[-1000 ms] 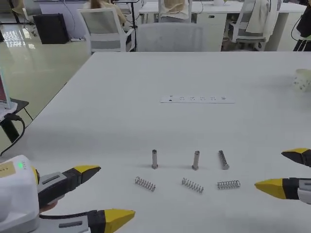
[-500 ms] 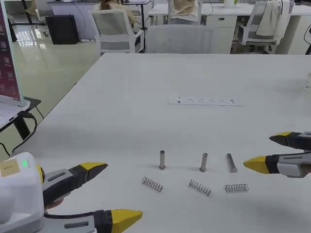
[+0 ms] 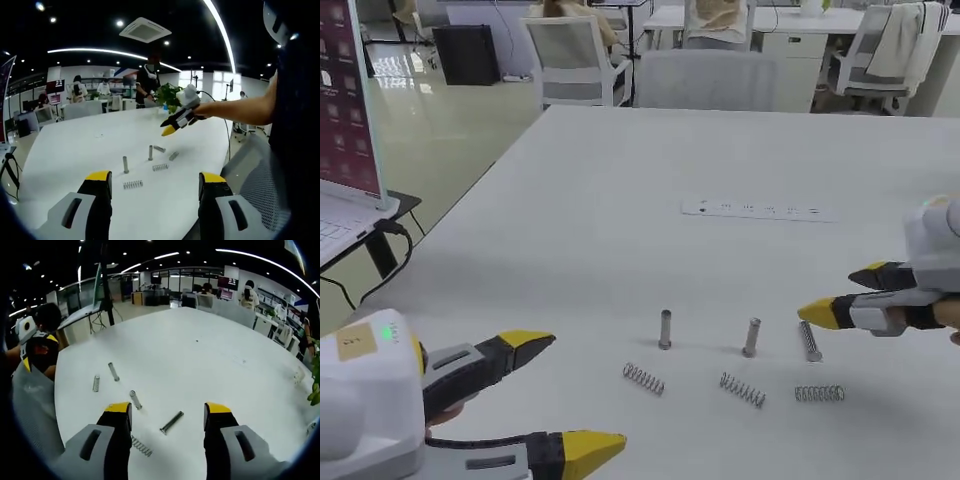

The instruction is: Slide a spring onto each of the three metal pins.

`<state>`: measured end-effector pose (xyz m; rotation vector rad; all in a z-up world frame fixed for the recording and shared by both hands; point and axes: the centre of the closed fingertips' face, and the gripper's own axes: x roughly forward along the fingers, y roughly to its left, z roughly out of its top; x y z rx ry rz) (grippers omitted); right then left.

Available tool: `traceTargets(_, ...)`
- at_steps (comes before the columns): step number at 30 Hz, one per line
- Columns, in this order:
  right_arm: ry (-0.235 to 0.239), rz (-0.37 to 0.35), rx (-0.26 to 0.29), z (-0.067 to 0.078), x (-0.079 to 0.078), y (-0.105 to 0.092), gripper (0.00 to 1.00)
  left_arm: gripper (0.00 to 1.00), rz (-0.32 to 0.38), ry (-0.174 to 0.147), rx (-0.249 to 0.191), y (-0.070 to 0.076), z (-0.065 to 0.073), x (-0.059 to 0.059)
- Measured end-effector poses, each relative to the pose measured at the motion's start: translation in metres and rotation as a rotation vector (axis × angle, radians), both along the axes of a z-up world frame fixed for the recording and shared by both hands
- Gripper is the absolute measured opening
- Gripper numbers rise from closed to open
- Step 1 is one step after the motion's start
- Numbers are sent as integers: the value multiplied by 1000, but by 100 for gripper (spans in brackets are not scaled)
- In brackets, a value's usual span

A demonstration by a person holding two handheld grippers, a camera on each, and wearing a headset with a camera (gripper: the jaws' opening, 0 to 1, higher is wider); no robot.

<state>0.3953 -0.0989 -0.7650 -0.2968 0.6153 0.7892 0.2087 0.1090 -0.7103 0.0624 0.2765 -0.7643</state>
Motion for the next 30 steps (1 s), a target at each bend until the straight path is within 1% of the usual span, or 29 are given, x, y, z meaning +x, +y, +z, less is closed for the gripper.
traceTargets(4,13,-22,-36,-9,6,4,49,66,1,1,-6,0,0,0)
traceTargets(6,26,-48,-48,-15,10,3,46,66,1,2,-7,0,0,0)
traceTargets(8,40,-73,-55,-19,12,1,41,66,0,2,-8,0,0,0)
traceTargets(11,67,-108,-79,-29,16,-5,37,65,-1,4,-11,-1,-1,0)
traceTargets(12,78,-116,-90,-32,16,-6,36,65,0,5,-12,-1,-1,0)
traceTargets(13,79,-110,-91,-34,16,-5,34,65,0,5,-13,-1,-1,0)
traceTargets(15,119,-122,-105,-42,14,-5,31,65,-1,7,-15,-1,-1,0)
traceTargets(20,175,-159,-120,-55,16,-5,26,65,-6,10,-13,-2,-2,-1)
traceTargets(24,192,-178,-166,-65,17,-6,23,65,-1,10,-19,-1,-1,-1)
traceTargets(28,218,-202,-170,-69,19,-3,21,65,1,11,-24,-1,-1,-1)
traceTargets(30,223,-214,-180,-71,20,-3,19,65,-1,12,-24,-2,-1,-1)
